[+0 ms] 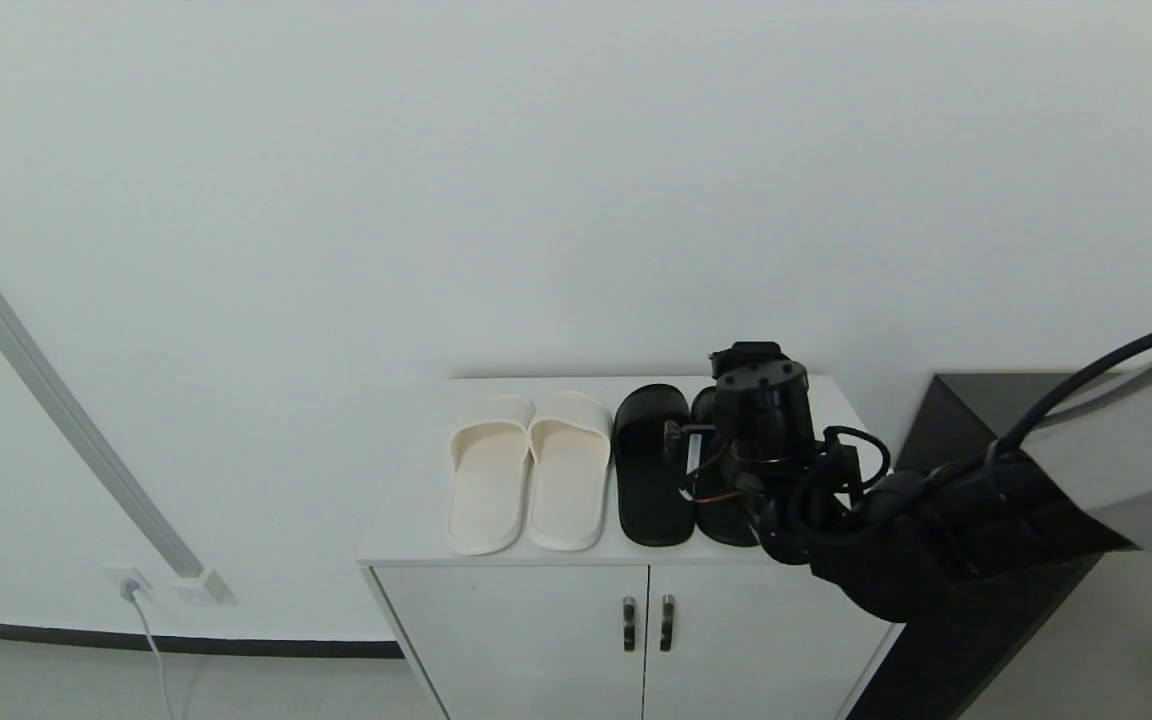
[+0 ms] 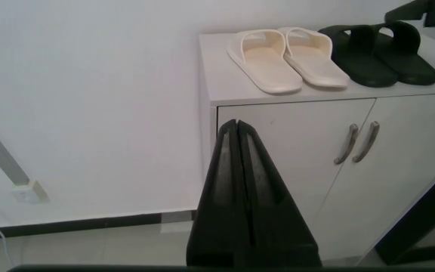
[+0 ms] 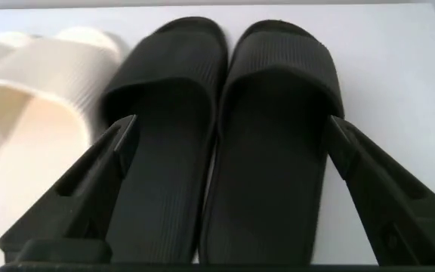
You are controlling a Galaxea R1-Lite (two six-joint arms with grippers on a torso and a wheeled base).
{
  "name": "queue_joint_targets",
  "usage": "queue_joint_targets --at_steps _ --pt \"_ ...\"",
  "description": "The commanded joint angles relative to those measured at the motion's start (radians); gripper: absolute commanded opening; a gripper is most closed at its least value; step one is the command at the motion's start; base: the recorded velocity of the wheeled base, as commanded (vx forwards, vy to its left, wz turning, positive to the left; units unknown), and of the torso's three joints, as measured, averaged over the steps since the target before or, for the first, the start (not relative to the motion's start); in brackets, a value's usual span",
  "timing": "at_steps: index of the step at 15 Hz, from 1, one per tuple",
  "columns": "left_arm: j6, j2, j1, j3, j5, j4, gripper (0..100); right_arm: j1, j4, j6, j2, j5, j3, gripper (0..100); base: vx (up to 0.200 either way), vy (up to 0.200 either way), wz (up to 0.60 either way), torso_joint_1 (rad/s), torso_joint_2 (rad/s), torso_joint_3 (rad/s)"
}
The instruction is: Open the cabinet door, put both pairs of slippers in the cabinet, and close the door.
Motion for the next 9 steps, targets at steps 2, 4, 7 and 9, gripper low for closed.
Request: queue_joint_targets --at_steps 2,4,7,9 --pt "0.0 0.001 0.0 0.0 0.0 -0.001 0 -0.006 0.011 -0.001 0.119 -0.034 -0.095 100 0.0 0.0 0.0 0.0 0.0 0.0" --pt "0.0 0.001 0.0 0.0 0.0 -0.001 0 -0.01 0.014 -0.001 0.156 -0.034 -0.13 100 0.0 0.0 0.0 0.0 0.0 0.0" --pt "0.0 0.001 0.0 0.0 0.0 -0.001 0 -0.026 0.015 -0.002 0.219 -0.045 -0.202 100 0.0 0.0 0.0 0.0 0.0 0.0" --pt "0.0 0.001 0.0 0.0 0.0 -0.001 0 -0.046 0.037 -0.004 0.258 -0.046 -0.265 100 0.0 0.0 0.0 0.0 0.0 0.0"
